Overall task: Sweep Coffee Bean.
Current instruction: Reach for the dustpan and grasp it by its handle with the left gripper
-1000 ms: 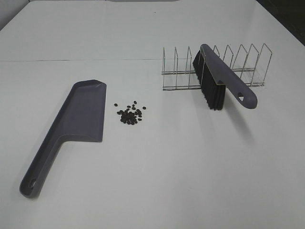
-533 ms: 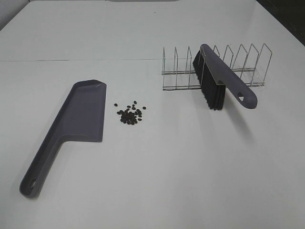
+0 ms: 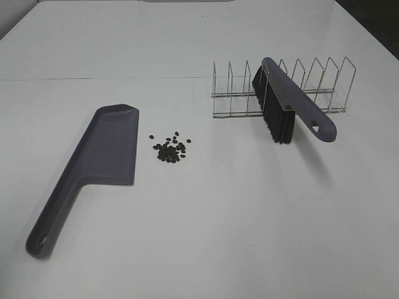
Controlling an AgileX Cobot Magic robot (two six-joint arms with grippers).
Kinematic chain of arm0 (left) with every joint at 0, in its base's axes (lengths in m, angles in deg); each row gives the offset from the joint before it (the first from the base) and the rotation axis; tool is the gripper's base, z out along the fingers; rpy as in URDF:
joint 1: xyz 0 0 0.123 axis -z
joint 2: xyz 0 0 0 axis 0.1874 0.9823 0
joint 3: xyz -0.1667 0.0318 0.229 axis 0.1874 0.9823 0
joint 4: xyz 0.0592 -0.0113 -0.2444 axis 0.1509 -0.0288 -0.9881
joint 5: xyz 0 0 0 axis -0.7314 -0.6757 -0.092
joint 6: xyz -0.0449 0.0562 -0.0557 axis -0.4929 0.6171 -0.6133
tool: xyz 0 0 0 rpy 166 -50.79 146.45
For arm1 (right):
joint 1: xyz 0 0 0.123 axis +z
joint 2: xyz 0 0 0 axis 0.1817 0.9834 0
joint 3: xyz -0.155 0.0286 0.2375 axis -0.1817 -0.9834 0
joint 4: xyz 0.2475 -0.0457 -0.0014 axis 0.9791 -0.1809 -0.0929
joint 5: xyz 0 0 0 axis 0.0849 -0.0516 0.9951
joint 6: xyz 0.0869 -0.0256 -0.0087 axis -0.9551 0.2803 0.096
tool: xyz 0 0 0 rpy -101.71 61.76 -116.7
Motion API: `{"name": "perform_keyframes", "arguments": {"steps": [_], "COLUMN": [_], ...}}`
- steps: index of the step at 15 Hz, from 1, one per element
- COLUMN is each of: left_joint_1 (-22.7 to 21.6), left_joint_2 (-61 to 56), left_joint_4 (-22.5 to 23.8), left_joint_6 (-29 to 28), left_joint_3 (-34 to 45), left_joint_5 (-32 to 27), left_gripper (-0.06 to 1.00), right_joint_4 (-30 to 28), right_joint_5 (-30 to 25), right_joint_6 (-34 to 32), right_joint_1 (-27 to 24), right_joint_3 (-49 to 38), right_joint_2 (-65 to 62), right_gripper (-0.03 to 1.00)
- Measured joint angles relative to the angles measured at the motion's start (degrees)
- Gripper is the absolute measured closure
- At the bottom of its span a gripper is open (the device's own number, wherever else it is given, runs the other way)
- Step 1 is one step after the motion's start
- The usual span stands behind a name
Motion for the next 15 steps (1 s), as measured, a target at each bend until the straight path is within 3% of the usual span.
{"name": "perform_keyframes", "arguments": {"steps": [5, 11, 15], "left_joint_1": [0.0, 0.0, 0.2], "left_joint_2": [5.3, 23.4, 38.6], "left_joint_4": [-0.2, -3.2, -3.4], "left_joint_6": [-6.9, -7.4, -7.2], "left_joint_3": [-1.1, -1.7, -8.5], "left_joint_5": [2.6, 16.4, 21.3], "left_gripper": [0.13, 0.15, 0.15], "right_joint_4": [0.0, 0.0, 0.0], "right_joint_5": [0.0, 0.0, 0.0], "right_joint_6": [0.0, 0.0, 0.0], "right_joint_1": [0.0, 0.0, 0.0], "right_joint_3": [0.0, 0.0, 0.0], "right_joint_2": [0.0, 0.0, 0.0], "right_gripper": [0.17, 0.17, 0.17]}}
